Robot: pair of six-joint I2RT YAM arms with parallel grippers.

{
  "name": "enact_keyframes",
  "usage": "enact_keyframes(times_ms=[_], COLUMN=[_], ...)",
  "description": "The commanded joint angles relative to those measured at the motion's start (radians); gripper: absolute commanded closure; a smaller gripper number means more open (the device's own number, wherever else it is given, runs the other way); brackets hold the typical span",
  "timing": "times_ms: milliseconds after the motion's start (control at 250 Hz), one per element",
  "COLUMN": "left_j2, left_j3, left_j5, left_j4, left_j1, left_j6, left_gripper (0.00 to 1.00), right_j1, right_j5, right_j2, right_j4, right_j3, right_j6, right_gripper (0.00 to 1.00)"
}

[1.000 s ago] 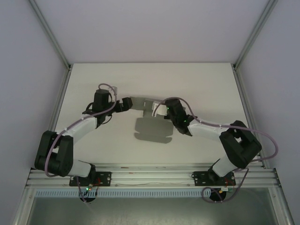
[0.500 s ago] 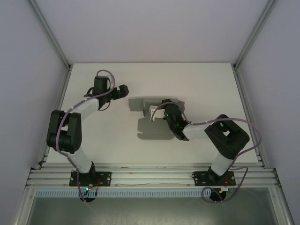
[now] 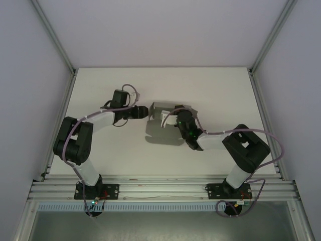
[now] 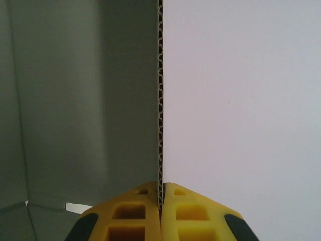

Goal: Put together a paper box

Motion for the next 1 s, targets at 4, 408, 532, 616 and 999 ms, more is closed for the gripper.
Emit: enact_keyframes(times_ms=[4,408,532,616,999], left_j2=[-0.029,-0.021,-0.016,-0.007,0.041], left_j3=[-0.041,-0.127,-0.156,-0.171,-0.218], left_j5=[0.058,-0.162,-0.245,-0.245,-0.367], left_j4=[0.092,0.268,0.36,0.426,0.673], left_j1=[-0.03,-0.113,-0.159,-0.181,-0.217], left_j6=[0.043,0.13,0.163,0.174,0.218], left_gripper=[0.41,0.41,0.41,0.41,0.49], right_j1=[0.006,0.011,0.026,0.035,0.081], right_j5=[0.034,0.014,-0.005,-0.004,0.018], right_j2=[0.003,0.02,0.001,-0.012,0.047], right_j4=[0.007,0.011,-0.014,-0.097,-0.088], right_j3=[0.017,0.003,-0.006,0.002,-0.028], right_j6=[0.044,-0.014,-0.017,0.01,-0.002], right_gripper=[1.0,1.0,1.0,1.0,1.0])
